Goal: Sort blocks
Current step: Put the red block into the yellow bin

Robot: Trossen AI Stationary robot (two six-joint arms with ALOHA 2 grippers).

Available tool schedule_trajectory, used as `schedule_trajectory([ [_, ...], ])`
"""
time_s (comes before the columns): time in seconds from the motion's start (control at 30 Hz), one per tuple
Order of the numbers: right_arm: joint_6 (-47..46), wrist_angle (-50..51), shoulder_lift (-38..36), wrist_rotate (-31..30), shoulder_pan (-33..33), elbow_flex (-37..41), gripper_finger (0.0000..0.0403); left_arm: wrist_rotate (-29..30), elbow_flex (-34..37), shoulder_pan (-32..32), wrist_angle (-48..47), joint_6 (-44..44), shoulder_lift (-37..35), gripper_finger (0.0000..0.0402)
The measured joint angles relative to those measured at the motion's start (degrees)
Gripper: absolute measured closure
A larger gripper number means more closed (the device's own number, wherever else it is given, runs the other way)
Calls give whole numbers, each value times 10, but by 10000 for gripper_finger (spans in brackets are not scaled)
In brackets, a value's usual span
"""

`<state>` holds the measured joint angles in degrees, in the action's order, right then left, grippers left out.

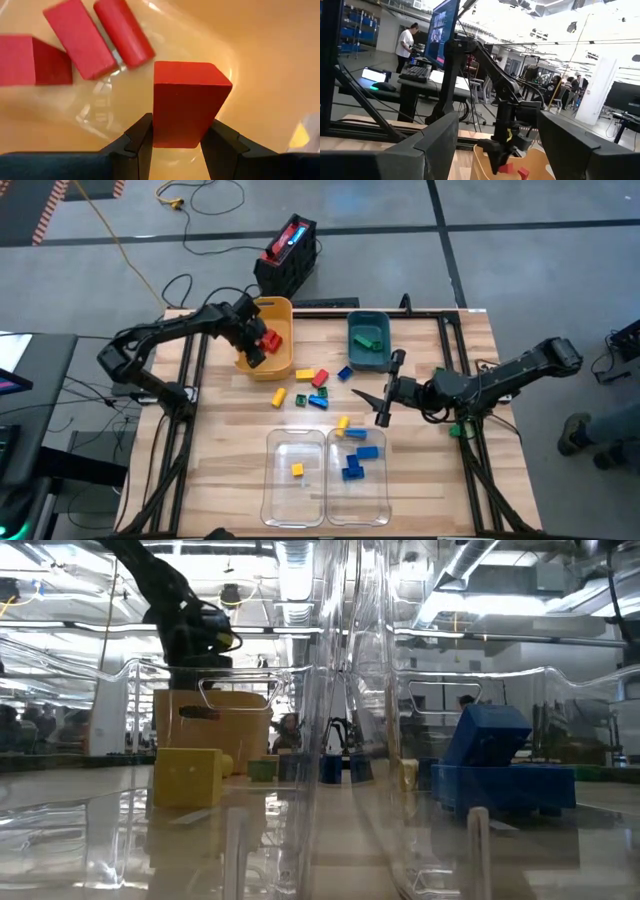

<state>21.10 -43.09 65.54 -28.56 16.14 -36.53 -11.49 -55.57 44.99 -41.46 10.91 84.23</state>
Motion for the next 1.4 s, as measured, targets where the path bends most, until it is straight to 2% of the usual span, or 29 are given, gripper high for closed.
schedule_trajectory([
  [0.37,0,0,0,0,-1,0,117,2,0,0,-45,20,1,267],
  [0.63,-1,7,0,0,-1,0,117,4,0,0,-43,23,1,193],
  [0.73,-1,7,0,0,-1,0,117,6,-2,0,-45,23,1,179],
  [0.9,-2,7,0,-1,-1,0,117,68,-34,-7,-42,24,-12,176],
  [1.0,1,9,0,-17,4,0,117,129,-50,-29,-19,23,-37,176],
  [1.17,13,19,0,-64,12,0,117,189,-51,-95,60,58,-102,176],
  [1.3,10,38,0,-65,12,0,117,198,-51,-148,119,93,-152,176],
  [1.4,-18,48,0,-65,6,0,117,197,-51,-174,136,71,-174,176],
])
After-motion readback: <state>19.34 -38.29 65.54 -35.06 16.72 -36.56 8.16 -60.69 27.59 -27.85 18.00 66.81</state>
